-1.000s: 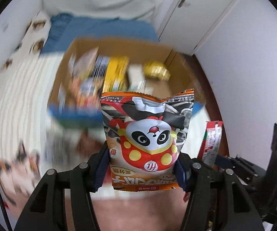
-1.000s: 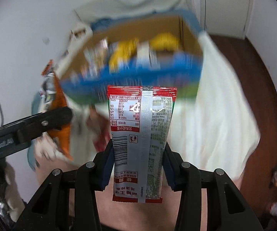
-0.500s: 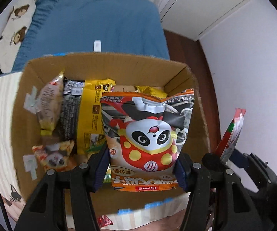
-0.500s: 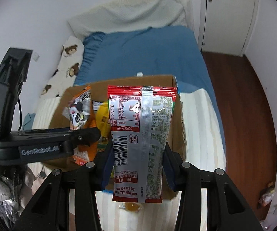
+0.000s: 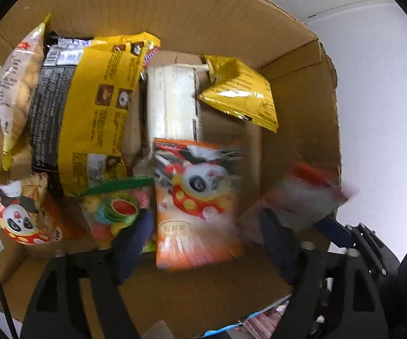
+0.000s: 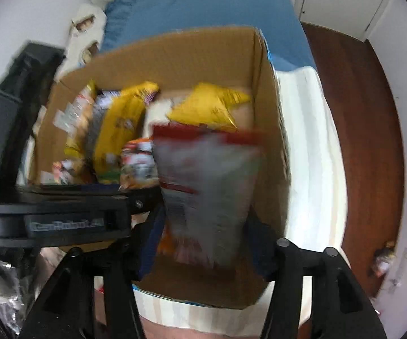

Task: Organize snacks
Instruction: 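Carry both packets over the box and open both tools to drop them inside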

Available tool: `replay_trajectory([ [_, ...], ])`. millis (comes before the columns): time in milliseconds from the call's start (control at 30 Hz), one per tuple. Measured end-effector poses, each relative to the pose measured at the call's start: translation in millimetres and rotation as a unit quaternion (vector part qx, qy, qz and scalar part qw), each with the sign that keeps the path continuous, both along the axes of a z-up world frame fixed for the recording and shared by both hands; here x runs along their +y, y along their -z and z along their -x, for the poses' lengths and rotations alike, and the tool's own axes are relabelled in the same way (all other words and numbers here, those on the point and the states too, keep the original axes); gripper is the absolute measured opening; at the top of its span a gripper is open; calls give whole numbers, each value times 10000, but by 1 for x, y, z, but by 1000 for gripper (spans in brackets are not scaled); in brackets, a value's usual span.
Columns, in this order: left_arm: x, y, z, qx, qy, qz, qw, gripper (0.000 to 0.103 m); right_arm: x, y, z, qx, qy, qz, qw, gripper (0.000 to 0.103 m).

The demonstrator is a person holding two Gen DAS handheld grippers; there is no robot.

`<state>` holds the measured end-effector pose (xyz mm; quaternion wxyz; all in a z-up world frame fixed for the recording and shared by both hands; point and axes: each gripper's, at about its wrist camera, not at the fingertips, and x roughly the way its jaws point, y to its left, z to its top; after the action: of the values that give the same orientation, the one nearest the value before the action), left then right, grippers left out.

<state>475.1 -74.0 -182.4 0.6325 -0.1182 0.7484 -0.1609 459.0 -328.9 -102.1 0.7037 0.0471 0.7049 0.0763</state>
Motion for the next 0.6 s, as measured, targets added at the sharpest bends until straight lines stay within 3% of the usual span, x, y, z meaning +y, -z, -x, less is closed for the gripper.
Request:
replay_trajectory([
  [67, 1, -2, 0, 9, -32, 40, 10000, 96, 0, 3, 3, 101, 7, -179, 9998, 79],
  [267, 4, -16, -3, -279, 52, -217, 9994, 96, 20, -4, 6, 39, -113, -13, 9999, 90],
  [600, 36, -44, 14, -789, -48, -791, 9937, 96, 12, -23, 11, -216, 66, 218, 9995, 93],
])
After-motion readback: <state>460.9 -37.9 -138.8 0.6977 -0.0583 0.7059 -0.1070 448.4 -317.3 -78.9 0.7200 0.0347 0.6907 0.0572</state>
